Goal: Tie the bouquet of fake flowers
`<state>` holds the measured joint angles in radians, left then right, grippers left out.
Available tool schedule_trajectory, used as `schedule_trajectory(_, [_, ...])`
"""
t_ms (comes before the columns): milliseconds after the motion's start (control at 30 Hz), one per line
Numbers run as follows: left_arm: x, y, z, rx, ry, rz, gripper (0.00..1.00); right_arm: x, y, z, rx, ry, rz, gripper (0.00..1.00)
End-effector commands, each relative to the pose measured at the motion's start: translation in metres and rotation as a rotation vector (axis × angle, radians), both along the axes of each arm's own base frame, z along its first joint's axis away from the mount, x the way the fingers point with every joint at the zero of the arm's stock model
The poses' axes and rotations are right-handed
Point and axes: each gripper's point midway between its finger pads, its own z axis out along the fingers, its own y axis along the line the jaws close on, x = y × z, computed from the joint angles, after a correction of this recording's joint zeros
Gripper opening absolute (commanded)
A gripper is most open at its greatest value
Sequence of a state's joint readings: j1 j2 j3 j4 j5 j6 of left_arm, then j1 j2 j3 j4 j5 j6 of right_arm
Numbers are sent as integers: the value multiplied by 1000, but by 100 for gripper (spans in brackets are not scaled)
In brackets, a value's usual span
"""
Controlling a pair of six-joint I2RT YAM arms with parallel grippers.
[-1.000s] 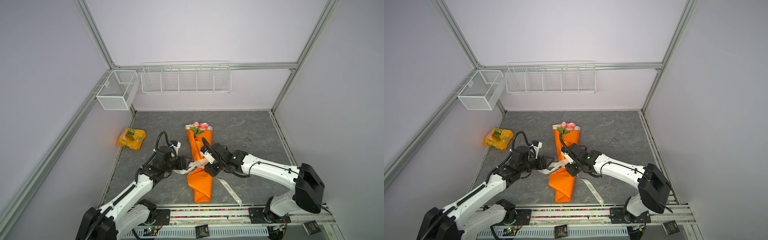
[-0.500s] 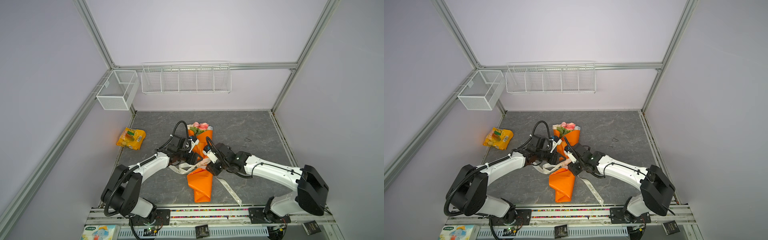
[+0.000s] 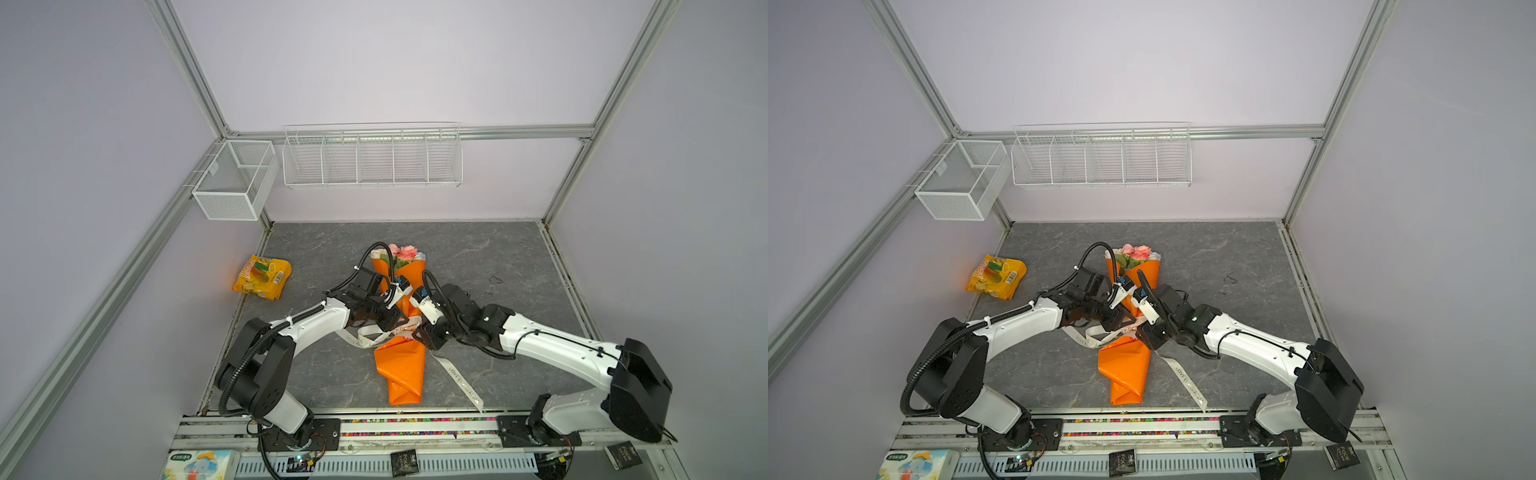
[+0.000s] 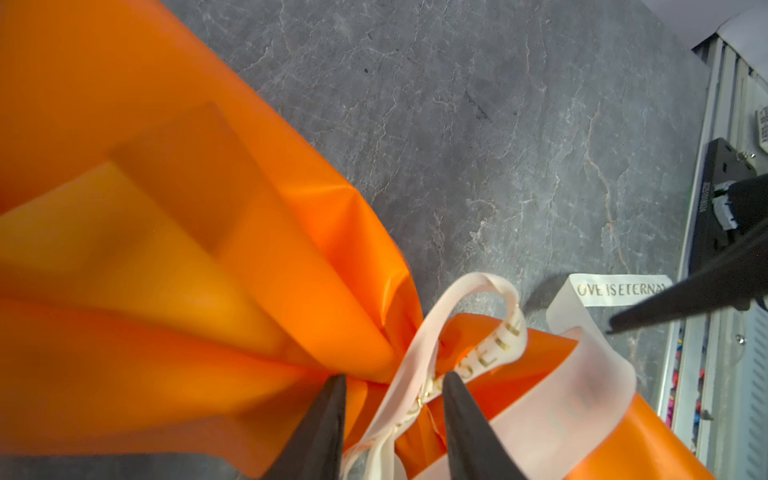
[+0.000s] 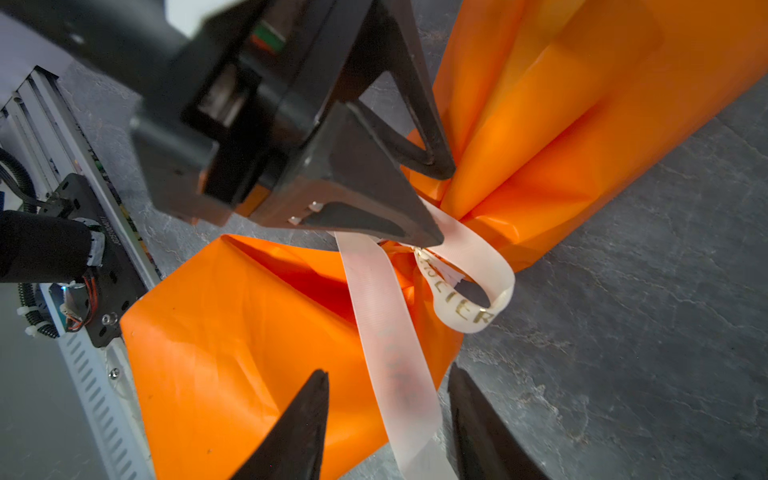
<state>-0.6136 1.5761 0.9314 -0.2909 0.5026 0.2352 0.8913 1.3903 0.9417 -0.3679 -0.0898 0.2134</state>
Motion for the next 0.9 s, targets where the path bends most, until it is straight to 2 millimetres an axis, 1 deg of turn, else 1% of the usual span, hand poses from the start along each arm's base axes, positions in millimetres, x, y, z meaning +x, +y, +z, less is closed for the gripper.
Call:
schedule_trajectory(0, [-5,-3,-3,26,11,-73,30,-2,2,1,30,21,2,50])
schedule_trajectory(100, [-11,-4,-3,24,34,-103,31,-4,4,-1,35,37,10,51])
schedule_trajectory(267, [-11,1,4,28,4,-79,37,-3,5,-3,24,44,9,51])
schedule_trajectory(333, [-12,3,3,31,9,-69,38,-1,5,-1,27,36,7,50])
schedule_trajectory(400, [-12,4,-2,48,24,-54,38,1,5,0,25,30,1,51])
schedule_trajectory(533, [-8,7,-10,92,55,-25,36,1,6,-1,26,32,8,51])
schedule_trajectory(700, [-10,7,-10,89,61,-41,33,-1,10,-7,25,59,16,51])
schedule_trajectory(867, [-14,6,-7,78,59,-63,23,0,13,-9,22,68,21,51])
